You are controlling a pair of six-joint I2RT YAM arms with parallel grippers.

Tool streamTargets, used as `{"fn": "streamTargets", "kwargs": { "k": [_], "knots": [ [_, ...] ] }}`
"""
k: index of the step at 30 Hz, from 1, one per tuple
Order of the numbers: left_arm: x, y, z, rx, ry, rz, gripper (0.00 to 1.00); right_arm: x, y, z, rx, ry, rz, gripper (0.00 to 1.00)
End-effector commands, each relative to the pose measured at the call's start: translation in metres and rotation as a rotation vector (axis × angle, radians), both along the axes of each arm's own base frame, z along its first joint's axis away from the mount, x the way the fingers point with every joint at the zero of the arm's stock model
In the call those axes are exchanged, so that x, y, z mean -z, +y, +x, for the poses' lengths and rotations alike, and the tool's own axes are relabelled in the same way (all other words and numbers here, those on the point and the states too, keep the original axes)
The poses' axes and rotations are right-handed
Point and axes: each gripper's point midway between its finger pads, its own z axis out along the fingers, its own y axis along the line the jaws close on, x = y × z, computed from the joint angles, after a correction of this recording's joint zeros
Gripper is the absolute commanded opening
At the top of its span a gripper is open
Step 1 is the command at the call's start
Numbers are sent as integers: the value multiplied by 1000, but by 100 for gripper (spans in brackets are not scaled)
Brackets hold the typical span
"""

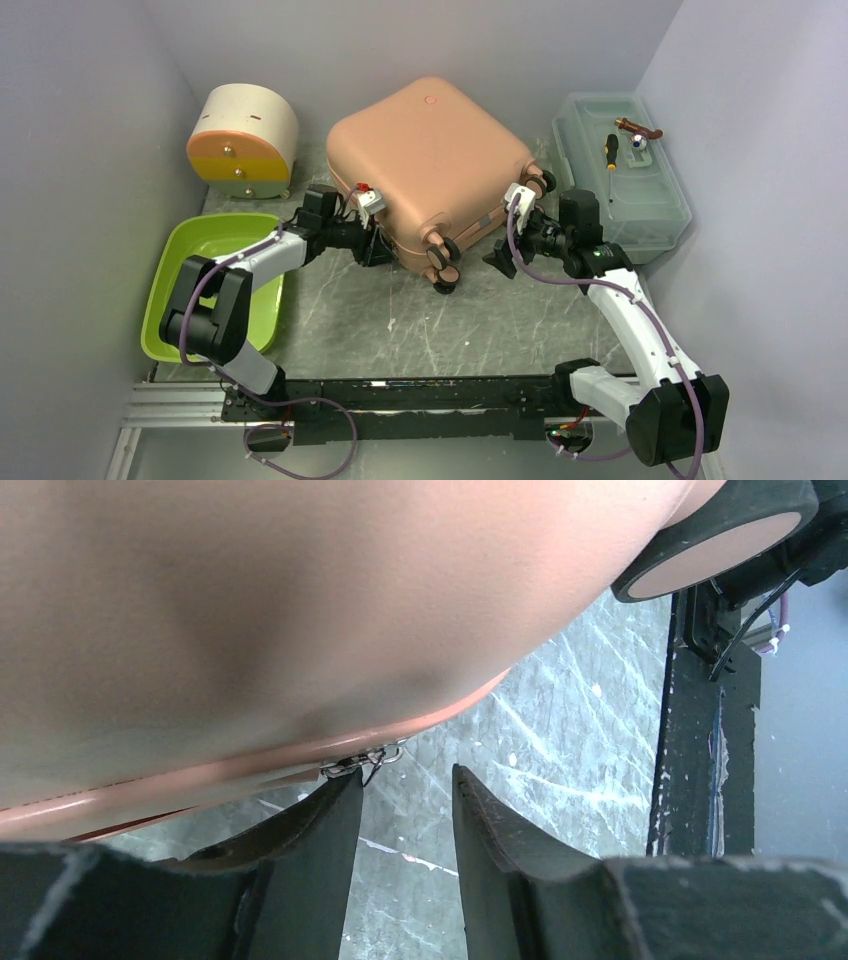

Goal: Open, take out, and arrange the luggage
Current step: Rotate the luggage at the center of the board.

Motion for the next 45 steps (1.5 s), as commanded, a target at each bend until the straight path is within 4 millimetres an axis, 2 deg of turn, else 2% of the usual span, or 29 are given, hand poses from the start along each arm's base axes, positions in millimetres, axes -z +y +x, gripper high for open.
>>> {"fn": "streamTargets", "kwargs": {
  "k": [1, 12, 15, 17, 19, 28, 32, 38, 42, 45],
  "knots": [
    [-60, -18, 9, 69, -210, -141, 43, -5, 2, 1, -25, -25, 8, 100],
    [-54, -14, 31, -44, -223, -95, 32, -5, 2, 3, -17, -21, 4, 100],
    [-56, -14, 33, -51, -222, -98, 22, -4, 2, 4, -18, -19, 3, 100],
    [-57, -15, 34, -50, -218, -100, 7, -3, 2, 4, -17, -18, 4, 100],
    [-57, -15, 35, -54, -215, -96, 0, -4, 1, 5, -12, -19, 5, 100],
    [-63, -17, 27, -25, -199, -116, 0, -23, -6, 23, 86, -45, 12, 100],
    [-58, -26, 10, 30, -222, -74, 0, -32, -14, 42, 175, -60, 5, 100],
    [-51, -38, -7, 86, -226, -48, 0, -36, -28, 87, 324, -37, 3, 100],
    [-54, -44, -10, 100, -226, -44, 0, -28, -22, 118, 335, 39, 25, 100],
    [-53, -49, -15, 114, -234, -16, 0, -10, -10, 133, 300, 134, 41, 100]
  ]
}}
